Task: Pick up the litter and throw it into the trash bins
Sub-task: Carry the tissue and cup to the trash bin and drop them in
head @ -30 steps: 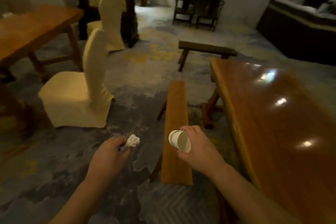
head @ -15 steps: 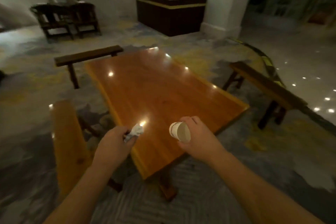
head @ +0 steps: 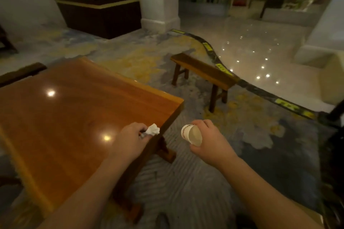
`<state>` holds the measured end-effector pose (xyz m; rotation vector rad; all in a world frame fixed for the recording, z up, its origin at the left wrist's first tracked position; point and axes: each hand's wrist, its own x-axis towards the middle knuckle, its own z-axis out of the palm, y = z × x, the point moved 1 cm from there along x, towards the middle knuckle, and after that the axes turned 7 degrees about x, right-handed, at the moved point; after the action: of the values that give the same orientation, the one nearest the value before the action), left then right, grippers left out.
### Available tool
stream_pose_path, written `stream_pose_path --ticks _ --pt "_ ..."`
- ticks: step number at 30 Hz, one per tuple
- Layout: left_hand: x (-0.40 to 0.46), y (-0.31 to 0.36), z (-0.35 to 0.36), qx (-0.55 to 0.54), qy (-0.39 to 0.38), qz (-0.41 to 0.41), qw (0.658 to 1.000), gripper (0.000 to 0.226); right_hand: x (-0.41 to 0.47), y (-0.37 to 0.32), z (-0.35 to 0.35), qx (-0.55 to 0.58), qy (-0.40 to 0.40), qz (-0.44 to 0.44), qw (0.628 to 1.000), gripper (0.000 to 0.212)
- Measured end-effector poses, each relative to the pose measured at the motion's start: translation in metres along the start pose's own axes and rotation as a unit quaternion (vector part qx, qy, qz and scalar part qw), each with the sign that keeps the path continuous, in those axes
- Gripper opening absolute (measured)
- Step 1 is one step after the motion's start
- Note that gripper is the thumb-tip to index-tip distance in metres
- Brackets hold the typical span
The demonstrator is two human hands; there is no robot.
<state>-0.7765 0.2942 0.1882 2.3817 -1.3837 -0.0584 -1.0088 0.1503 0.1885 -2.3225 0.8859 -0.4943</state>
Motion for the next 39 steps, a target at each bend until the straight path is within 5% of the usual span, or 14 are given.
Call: stream_pose_path --ticks 11,22,31,39 --pt "0.227 0.068 0.129 -0.081 -0.010 0.038 0.996 0.009 0.165 0.143 -0.064 -0.051 0.014 0.068 0.996 0.069" --pt "0.432 0.104 0.167 -0.105 0.005 0.015 0.994 0.008 0.376 0.218 -0.119 -0.040 0.013 0.053 0.998 0.071" --pt "0.556 0.100 0.212 -0.055 0.030 -0.085 0.994 0.006 0.554 0.297 -0.125 -0.018 -0.066 -0.036 0.997 0.071" --pt "0.644 0.113 0.213 -0.027 0.098 -0.255 0.961 0.013 0.722 0.313 -0.137 -0.014 -0.195 -0.152 0.969 0.073"
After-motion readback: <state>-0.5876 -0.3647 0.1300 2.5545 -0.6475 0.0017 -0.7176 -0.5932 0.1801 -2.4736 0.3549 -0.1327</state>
